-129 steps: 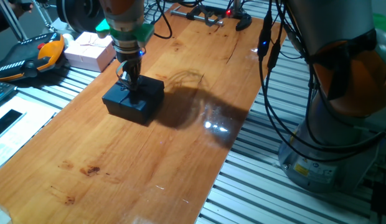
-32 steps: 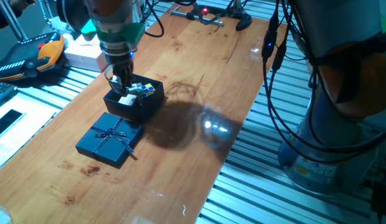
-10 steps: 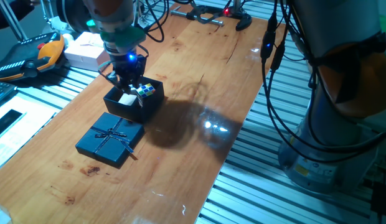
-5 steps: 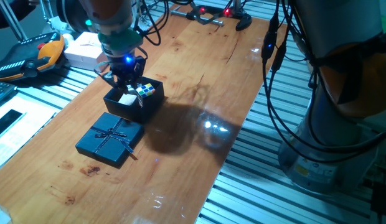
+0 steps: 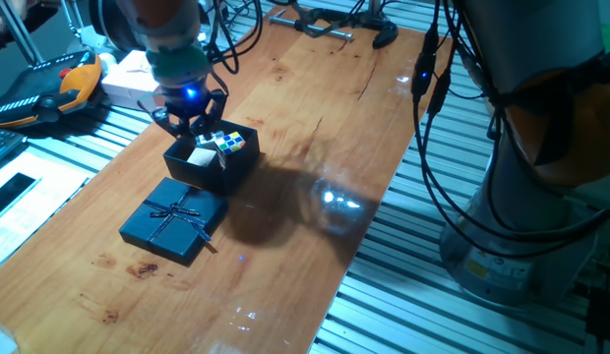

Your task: Take everything out of the gift box

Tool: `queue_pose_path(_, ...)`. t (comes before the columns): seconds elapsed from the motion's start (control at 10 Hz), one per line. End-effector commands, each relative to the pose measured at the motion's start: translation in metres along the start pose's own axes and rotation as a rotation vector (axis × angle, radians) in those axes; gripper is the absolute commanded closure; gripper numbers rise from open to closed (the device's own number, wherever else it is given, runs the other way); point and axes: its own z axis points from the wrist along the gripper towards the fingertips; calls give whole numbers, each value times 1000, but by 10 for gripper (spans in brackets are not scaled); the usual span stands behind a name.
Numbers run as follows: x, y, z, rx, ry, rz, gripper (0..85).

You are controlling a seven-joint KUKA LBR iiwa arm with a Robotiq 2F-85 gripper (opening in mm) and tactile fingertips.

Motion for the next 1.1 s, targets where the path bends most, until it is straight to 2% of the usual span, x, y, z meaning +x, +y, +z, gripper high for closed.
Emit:
queue_pose_path(0.0, 0, 0, 0, 38, 0, 526, 557)
queue_pose_path(0.3, 1, 1, 2, 39, -7, 602, 547)
queue_pose_path(0.6, -1, 5, 11, 28, 1, 710, 417)
queue_pose_path(0.7, -2, 5, 12, 21, 13, 742, 403)
queue_pose_path(1.0, -4, 8, 18, 9, 12, 853, 403)
